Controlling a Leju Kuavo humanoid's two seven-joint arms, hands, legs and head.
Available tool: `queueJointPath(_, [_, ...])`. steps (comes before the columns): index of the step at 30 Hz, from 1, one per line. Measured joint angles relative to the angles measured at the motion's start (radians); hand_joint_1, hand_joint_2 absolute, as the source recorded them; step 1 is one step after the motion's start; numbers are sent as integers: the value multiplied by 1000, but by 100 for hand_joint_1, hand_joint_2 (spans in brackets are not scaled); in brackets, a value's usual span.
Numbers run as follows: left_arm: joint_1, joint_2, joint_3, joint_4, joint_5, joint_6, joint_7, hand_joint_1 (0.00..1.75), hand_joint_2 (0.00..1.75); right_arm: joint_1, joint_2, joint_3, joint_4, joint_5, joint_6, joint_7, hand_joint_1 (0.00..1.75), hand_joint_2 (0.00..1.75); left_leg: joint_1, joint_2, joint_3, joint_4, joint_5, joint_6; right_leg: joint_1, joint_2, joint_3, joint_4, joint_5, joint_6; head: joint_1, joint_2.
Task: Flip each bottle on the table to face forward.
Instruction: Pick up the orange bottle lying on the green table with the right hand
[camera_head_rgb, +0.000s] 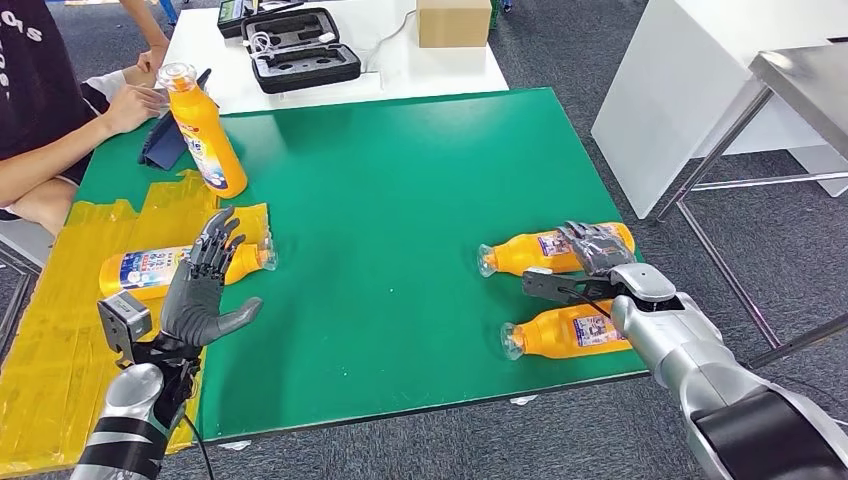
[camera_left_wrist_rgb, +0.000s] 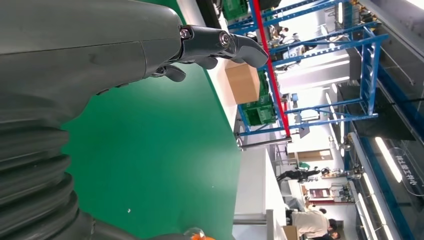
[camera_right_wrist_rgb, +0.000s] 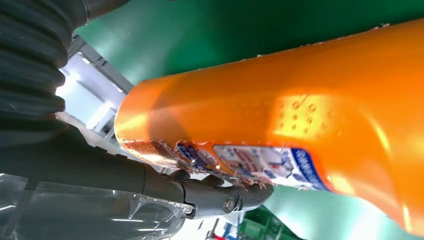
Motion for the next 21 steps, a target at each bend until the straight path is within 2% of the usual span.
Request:
queueJointPath(4, [1,-2,-2,7,3,1,5,0,175,-4,6,5,24,15,-4,31,1,175,0,0,0,0,0,0,0,0,0,0,0,0,0,0])
queueJointPath(8, [1,-5,-9,14,5,3,9,0,175,-12,12,12,42,24,7,44,48,175,0,0,1,0,0,0,0,0,1,0,0,0,0,0])
queueJointPath(10, [1,-7,-12,17,6,4,11,0,175,-16,14,15,49,31,11,49,52,175,0,0,1,0,0,0,0,0,1,0,0,0,0,0])
queueJointPath(11, [1,-7,-13,18,7,4,11,0,175,-18,15,17,51,33,12,50,61,175,0,-1,1,0,0,0,0,0,1,0,0,0,0,0])
queueJointPath(14, [1,-7,-14,19,10,4,12,0,175,-26,18,18,58,37,13,54,119,175,0,-1,2,0,0,0,0,0,2,0,0,0,0,0])
queueJointPath(15, [1,-7,-15,20,10,4,13,0,175,-29,18,18,60,37,13,54,132,175,0,-1,2,0,0,0,0,0,2,0,0,0,0,0])
queueJointPath(17, [2,-7,-15,23,12,4,13,0,175,-33,19,20,62,40,13,55,141,175,0,-1,3,0,0,0,0,-1,3,0,0,0,0,0])
queueJointPath(21, [3,-8,-15,25,16,6,16,0,175,-38,20,24,65,54,10,56,145,175,0,-1,4,0,0,0,0,-1,5,0,0,0,0,0])
